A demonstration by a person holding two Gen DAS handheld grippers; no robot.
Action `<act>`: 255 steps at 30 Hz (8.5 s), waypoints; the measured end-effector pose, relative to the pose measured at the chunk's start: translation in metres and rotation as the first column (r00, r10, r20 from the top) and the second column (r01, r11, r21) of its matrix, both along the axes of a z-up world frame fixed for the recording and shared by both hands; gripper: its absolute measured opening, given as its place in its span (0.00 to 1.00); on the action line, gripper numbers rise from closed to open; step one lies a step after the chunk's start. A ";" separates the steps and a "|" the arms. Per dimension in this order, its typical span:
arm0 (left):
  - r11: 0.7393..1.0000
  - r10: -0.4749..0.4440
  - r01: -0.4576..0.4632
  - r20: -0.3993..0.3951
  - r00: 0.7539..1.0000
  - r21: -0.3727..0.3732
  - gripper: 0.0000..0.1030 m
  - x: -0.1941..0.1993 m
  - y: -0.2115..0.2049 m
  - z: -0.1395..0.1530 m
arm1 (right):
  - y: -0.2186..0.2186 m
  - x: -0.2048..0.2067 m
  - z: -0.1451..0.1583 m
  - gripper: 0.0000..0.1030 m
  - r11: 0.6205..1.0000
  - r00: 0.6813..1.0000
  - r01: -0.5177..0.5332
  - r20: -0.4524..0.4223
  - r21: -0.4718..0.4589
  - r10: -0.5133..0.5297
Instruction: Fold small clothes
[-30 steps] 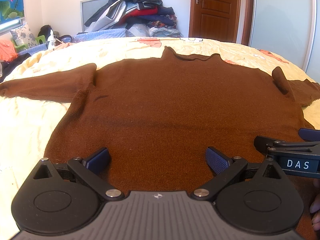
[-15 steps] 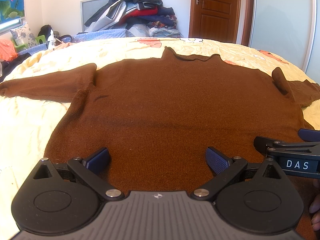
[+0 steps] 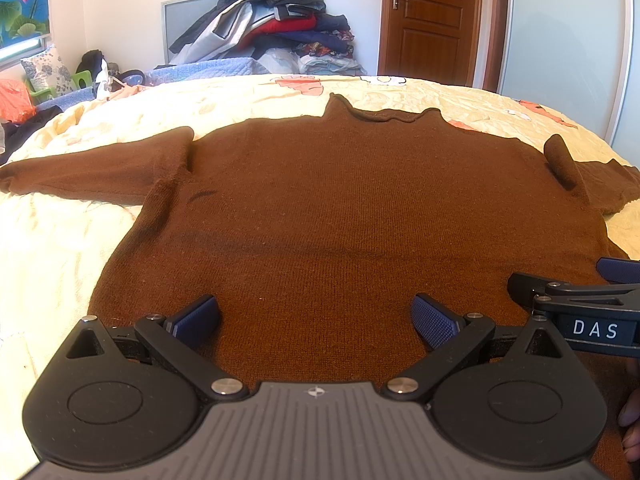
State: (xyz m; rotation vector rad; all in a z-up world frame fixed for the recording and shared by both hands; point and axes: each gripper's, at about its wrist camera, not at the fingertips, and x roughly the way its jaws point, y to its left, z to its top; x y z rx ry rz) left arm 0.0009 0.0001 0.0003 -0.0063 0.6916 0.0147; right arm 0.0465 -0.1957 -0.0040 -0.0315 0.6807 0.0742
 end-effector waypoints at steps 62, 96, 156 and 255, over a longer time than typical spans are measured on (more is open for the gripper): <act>1.000 -0.001 0.001 0.002 1.000 -0.002 1.00 0.000 -0.001 0.000 | -0.450 0.147 -0.003 0.92 0.410 0.776 0.477 -0.154 0.777 -0.612; 0.837 0.007 -0.002 0.008 1.000 -0.547 1.00 0.012 0.064 0.027 | -0.076 0.039 0.023 0.76 0.718 0.989 -0.148 0.122 0.681 0.087; 1.000 -0.005 0.006 0.097 0.995 -0.013 0.24 0.104 0.029 0.068 | -0.086 0.152 0.023 1.00 0.901 0.997 -0.068 0.001 0.428 0.075; 0.867 0.025 0.106 0.256 0.966 -0.486 0.94 0.062 0.068 0.000 | -0.037 0.156 0.025 0.57 0.883 0.930 -0.028 -0.312 0.468 0.194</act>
